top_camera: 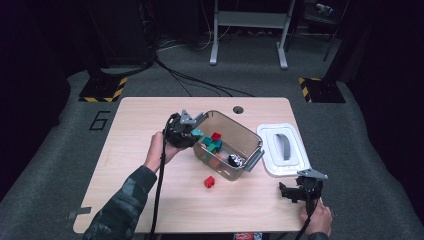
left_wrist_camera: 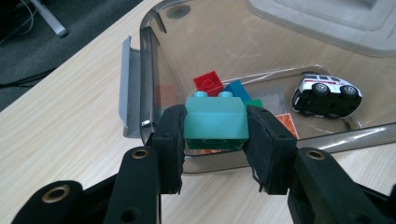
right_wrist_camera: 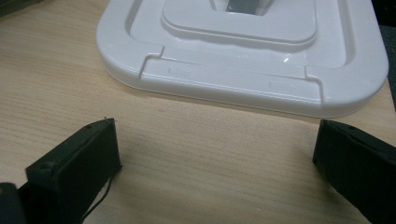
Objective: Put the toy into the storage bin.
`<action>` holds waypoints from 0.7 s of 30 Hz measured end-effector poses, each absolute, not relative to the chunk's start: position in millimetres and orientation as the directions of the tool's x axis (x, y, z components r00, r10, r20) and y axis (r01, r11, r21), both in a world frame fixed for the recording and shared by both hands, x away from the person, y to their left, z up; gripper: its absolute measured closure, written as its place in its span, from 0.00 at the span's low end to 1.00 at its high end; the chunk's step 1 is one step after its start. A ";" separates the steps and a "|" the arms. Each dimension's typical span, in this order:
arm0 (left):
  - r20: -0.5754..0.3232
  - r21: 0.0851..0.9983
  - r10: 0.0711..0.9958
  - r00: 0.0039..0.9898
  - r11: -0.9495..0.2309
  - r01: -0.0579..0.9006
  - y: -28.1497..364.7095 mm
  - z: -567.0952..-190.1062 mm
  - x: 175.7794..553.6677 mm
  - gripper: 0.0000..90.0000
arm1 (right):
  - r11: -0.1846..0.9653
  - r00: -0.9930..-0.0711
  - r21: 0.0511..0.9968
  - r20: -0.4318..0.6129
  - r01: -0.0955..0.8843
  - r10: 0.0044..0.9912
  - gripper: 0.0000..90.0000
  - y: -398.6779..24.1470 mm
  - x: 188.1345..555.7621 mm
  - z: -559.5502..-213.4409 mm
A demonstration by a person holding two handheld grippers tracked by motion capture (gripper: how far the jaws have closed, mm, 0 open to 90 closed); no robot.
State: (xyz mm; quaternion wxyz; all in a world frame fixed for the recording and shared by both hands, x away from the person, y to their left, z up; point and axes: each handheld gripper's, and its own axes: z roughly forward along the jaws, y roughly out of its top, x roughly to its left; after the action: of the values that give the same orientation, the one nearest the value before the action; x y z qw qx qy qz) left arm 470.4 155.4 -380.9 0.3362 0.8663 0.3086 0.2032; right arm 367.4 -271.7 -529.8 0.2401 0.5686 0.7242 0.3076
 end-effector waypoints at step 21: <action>0.171 0.706 0.672 0.720 -0.593 0.387 162.2 -370.5 445.0 0.26 | 0.164 -0.238 0.719 0.002 0.676 0.971 0.00 -271.7 367.4 -529.8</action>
State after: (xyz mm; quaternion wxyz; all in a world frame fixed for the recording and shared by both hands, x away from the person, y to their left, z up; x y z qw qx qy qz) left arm 445.0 162.2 -370.5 0.3315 0.8662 0.3056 0.2156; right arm 367.4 -271.7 -529.8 0.2402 0.5685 0.7242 0.3076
